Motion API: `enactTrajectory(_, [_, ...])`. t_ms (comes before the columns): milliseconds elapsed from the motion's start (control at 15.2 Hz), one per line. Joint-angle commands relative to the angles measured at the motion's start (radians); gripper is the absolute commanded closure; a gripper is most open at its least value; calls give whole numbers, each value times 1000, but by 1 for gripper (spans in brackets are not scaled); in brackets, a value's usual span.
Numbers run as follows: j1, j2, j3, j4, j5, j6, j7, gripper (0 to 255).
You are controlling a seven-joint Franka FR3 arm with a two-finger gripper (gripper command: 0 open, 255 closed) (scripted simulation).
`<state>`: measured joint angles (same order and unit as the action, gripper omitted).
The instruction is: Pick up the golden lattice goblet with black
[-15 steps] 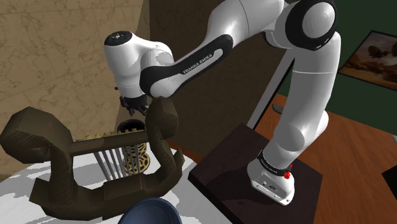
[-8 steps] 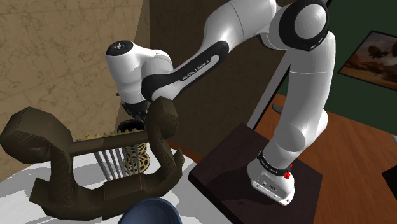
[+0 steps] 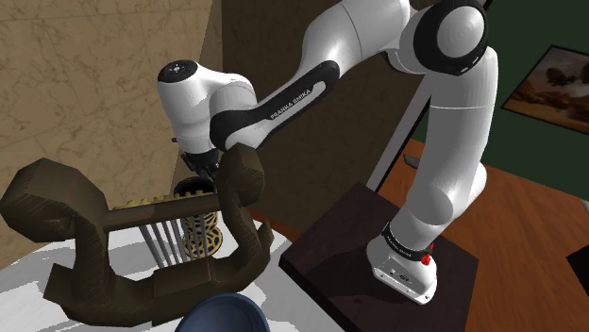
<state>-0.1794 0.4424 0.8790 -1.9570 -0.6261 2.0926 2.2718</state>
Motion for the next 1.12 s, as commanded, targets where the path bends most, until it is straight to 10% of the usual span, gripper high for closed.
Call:
enactTrajectory(0, [-5, -8, 6, 1, 9, -7, -7, 255])
enactTrajectory(1056, [-60, -120, 76, 67, 130, -130, -103, 255])
